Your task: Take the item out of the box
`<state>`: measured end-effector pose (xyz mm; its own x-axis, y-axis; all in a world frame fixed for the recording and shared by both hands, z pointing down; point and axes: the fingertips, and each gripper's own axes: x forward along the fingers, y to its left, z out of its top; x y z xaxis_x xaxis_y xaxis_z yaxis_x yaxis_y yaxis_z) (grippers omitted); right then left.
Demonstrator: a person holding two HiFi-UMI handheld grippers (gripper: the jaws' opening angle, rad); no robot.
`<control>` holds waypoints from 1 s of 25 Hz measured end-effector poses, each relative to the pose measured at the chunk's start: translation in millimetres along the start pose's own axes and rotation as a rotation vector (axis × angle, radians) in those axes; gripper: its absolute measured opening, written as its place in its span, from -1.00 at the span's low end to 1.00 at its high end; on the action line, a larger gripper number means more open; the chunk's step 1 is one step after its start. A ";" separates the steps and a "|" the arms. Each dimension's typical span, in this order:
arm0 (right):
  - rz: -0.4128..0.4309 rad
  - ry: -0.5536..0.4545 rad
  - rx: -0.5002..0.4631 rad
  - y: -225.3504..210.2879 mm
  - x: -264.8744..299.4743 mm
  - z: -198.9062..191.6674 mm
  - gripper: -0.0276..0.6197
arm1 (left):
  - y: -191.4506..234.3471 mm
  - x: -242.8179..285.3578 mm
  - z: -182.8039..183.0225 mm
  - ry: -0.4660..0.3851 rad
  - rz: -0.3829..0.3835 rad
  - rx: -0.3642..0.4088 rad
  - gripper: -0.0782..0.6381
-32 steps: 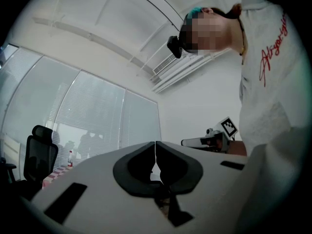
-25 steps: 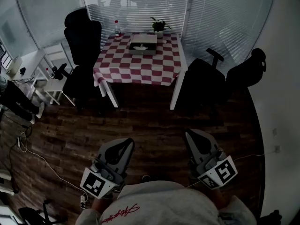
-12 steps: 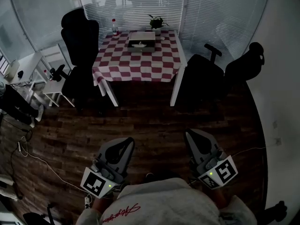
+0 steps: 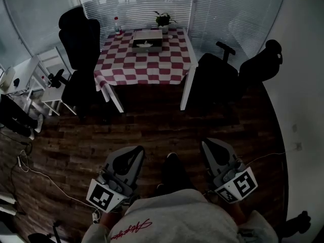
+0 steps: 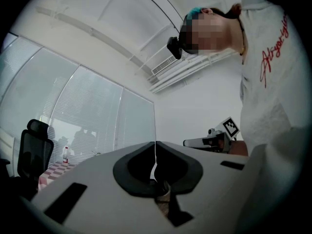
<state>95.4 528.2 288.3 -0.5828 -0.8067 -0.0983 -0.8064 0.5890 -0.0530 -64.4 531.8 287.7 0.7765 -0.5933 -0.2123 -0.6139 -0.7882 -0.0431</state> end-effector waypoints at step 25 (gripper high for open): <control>0.079 -0.027 -0.009 -96.2 123.6 -1.9 -0.89 | 105.5 91.2 -24.2 0.000 0.068 0.042 -0.73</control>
<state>100.7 371.7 283.2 -0.6418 -0.7561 -0.1282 -0.7590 0.6502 -0.0351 -55.0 390.6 287.5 0.7328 -0.6451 -0.2165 -0.6707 -0.7385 -0.0694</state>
